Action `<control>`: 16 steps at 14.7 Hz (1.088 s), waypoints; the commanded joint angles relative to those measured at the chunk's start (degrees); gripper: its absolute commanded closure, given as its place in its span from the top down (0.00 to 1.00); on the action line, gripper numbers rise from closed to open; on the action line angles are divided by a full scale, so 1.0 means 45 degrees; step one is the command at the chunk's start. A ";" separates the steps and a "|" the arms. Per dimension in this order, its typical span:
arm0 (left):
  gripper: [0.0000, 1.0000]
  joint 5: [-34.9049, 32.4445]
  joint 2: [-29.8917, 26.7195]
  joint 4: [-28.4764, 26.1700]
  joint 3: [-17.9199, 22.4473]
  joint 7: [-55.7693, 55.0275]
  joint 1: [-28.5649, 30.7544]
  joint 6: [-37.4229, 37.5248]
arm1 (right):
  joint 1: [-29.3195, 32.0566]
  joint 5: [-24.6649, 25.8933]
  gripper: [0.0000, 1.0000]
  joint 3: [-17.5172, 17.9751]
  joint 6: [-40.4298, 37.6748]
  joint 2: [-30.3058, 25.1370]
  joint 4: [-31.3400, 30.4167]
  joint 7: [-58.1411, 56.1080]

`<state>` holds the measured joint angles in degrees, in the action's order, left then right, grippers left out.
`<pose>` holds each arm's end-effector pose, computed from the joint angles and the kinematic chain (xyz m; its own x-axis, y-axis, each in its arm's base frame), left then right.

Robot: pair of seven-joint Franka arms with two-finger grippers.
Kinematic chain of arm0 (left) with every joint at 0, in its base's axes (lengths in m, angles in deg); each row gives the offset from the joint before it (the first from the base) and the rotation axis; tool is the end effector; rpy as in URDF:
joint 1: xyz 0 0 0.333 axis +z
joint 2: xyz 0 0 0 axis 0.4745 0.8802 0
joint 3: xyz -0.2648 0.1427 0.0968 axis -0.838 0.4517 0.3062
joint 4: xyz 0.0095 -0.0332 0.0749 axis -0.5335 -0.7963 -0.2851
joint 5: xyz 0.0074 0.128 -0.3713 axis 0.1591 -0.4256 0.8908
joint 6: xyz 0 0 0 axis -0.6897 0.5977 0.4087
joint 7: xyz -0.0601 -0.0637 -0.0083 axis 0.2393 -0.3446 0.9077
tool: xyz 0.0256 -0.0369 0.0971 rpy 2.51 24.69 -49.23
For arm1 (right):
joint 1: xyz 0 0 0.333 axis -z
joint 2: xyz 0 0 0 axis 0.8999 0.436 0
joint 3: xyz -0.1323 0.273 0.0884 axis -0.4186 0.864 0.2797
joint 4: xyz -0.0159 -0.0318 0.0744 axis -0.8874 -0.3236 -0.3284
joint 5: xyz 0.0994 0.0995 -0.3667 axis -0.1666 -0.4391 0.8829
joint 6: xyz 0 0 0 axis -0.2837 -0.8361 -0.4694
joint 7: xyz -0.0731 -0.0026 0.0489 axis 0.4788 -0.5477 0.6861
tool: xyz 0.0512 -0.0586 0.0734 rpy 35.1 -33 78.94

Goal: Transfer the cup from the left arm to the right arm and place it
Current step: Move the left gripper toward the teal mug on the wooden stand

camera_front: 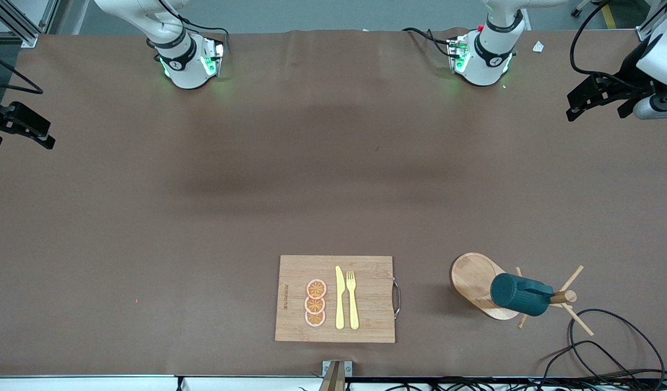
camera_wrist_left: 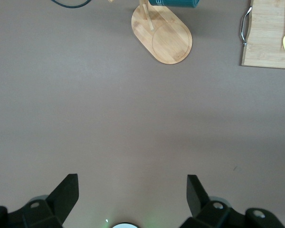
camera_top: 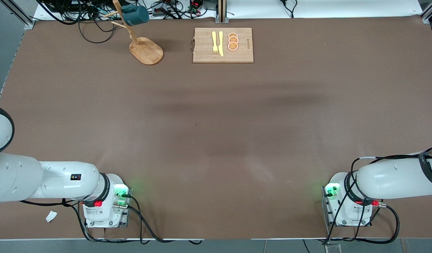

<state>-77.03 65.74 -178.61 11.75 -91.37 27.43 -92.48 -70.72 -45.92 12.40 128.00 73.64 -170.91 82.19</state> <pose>0.5081 -0.0620 0.6642 0.9990 0.0422 0.0127 0.0423 -0.9991 -0.0092 0.5504 -0.0129 0.6677 0.9976 -0.0273 0.0640 -0.0290 -0.9993 0.0255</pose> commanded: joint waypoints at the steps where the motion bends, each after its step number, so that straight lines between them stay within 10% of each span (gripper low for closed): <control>1: 1.00 0.0177 0.0276 0.0559 -0.0008 0.0058 0.0140 0.0119 | 0.0093 -0.0140 1.00 0.0048 0.0123 -0.0188 -0.0204 0.0009; 16: 1.00 0.2481 0.4240 0.2044 -0.0027 -0.3359 0.1117 -0.3509 | 0.0093 -0.0140 1.00 0.0048 0.0397 -0.0188 -0.0497 0.0009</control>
<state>-67.58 81.72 -171.49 11.82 -104.92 32.01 -105.70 -70.72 -45.92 12.38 129.32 73.68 -171.91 82.19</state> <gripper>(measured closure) 0.000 0.000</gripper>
